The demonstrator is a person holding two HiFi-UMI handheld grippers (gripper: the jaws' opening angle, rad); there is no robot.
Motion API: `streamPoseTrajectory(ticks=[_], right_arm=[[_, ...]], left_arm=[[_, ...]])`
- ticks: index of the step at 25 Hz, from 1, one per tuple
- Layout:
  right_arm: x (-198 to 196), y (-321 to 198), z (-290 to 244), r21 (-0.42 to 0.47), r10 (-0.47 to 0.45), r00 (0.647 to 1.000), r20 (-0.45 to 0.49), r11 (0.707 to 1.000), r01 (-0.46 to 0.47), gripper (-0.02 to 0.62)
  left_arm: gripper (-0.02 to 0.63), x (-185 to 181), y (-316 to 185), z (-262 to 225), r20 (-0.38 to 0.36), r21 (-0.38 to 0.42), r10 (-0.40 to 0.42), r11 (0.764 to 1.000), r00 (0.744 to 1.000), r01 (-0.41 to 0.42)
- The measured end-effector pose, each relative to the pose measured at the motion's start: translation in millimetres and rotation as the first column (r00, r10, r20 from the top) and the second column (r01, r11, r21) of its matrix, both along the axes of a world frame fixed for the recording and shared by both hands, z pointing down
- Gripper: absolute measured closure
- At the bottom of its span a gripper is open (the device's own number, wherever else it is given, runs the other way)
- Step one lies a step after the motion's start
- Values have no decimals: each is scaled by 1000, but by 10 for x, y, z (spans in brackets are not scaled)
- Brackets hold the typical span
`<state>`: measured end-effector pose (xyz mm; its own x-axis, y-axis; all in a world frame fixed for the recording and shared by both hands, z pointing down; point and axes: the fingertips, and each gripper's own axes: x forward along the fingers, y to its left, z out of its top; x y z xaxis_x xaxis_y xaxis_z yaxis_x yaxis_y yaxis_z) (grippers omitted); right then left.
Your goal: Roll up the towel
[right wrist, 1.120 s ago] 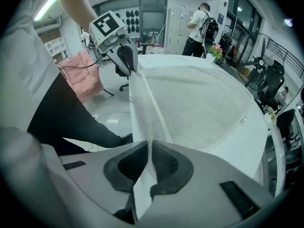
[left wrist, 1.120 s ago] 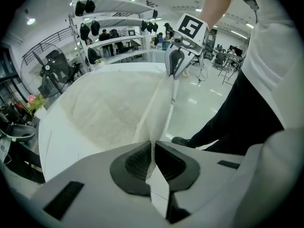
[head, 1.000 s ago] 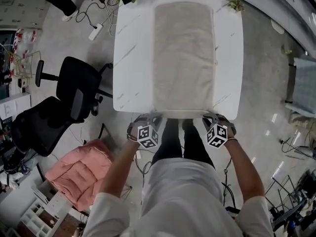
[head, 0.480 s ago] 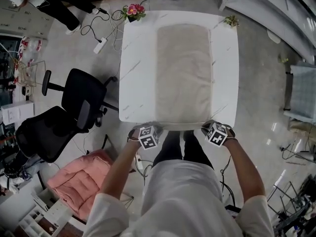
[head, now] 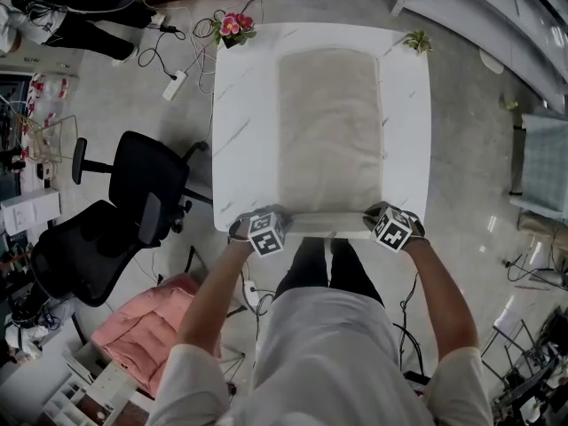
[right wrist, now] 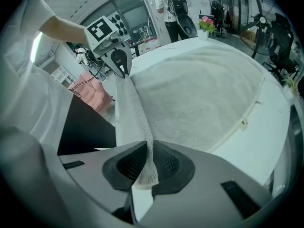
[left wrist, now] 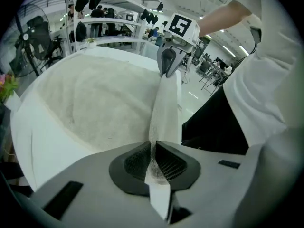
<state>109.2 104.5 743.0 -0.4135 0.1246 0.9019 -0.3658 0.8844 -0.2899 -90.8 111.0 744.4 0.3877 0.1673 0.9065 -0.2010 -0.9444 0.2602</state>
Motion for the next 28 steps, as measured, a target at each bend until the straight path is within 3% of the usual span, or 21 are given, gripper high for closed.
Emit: streamPoseTrajectory(ticks=[4, 6, 10, 16, 21, 24, 28], right_arm=[[65, -322, 99, 192, 10, 998, -63, 981, 2, 449], [81, -373, 162, 239, 10, 996, -93, 971, 12, 404], [66, -342, 160, 263, 27, 995, -98, 965, 0, 393], [17, -412, -303, 307, 72, 997, 18, 949, -75, 394], [-45, -65, -359, 263, -18, 999, 31, 965, 10, 405], [-19, 172, -236, 240, -61, 998, 6, 969, 58, 410], [43, 312, -5, 244, -82, 996, -34, 966, 88, 410]], left_arm=[[453, -12, -300, 99, 59, 188, -26, 982, 998, 14], [413, -34, -364, 161, 69, 235, -61, 971, 996, 43], [396, -48, -345, 163, 51, 235, -120, 966, 992, 105], [387, -58, -349, -243, -27, 245, -159, 956, 987, 161], [391, 11, -62, -366, -79, 234, -144, 959, 986, 158], [396, 53, 197, -222, -60, 224, -111, 967, 992, 122], [411, -6, 300, 33, -20, 261, -131, 956, 991, 131]])
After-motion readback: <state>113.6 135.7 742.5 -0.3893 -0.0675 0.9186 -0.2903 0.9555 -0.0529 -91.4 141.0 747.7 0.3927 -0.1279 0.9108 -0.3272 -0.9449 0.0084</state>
